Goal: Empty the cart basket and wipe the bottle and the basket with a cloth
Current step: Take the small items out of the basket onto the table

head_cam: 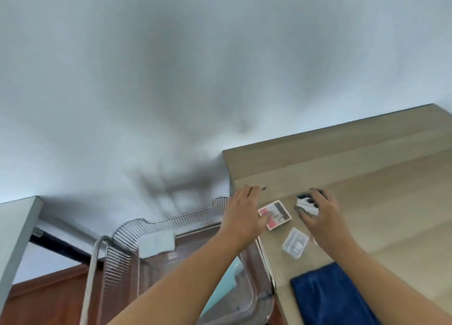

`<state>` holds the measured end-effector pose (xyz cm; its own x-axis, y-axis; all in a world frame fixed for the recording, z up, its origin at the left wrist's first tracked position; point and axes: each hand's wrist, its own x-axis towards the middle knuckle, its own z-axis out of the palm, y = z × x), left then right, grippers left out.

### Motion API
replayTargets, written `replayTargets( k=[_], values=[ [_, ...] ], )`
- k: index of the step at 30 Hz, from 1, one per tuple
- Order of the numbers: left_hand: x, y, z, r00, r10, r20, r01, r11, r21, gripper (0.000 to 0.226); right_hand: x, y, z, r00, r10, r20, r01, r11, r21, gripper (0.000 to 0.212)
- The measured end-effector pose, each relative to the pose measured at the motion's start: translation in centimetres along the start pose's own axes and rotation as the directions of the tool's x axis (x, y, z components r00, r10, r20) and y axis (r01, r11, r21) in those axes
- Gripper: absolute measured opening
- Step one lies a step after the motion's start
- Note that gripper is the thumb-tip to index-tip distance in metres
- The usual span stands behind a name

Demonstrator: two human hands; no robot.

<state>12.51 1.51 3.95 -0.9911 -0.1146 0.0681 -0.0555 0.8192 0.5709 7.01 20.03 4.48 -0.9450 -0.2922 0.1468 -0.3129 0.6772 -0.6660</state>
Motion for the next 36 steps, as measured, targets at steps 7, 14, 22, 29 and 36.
replayTargets(
  k=[7,14,22,29,36],
  values=[
    [5.2,2.0,5.7,0.908,-0.121,0.4,-0.047,0.922,0.385,0.08,3.7,7.0,-1.0,0.96,0.056,0.276,0.007,0.974,-0.225,0.045],
    [6.3,1.5,7.3,0.905,-0.166,0.391,-0.026,0.897,0.441,0.079,5.6,10.0,0.2,0.905,0.119,0.409,0.007,0.956,-0.292,0.06],
    [6.1,1.9,5.8,0.946,-0.127,0.297,0.051,0.967,0.25,0.06,6.2,9.1,0.0,0.944,0.084,0.32,-0.015,0.977,-0.213,0.056],
    [0.6,-2.2,-1.5,0.998,-0.052,0.04,0.047,0.991,0.127,0.072,6.0,1.7,0.8,0.966,-0.076,0.246,0.088,0.995,-0.037,0.054],
    [-6.3,-11.3,-4.9,0.962,-0.272,0.037,0.26,0.945,0.198,0.072,2.7,-7.1,7.5,0.877,-0.211,0.432,0.196,0.977,0.082,0.05]
  ],
)
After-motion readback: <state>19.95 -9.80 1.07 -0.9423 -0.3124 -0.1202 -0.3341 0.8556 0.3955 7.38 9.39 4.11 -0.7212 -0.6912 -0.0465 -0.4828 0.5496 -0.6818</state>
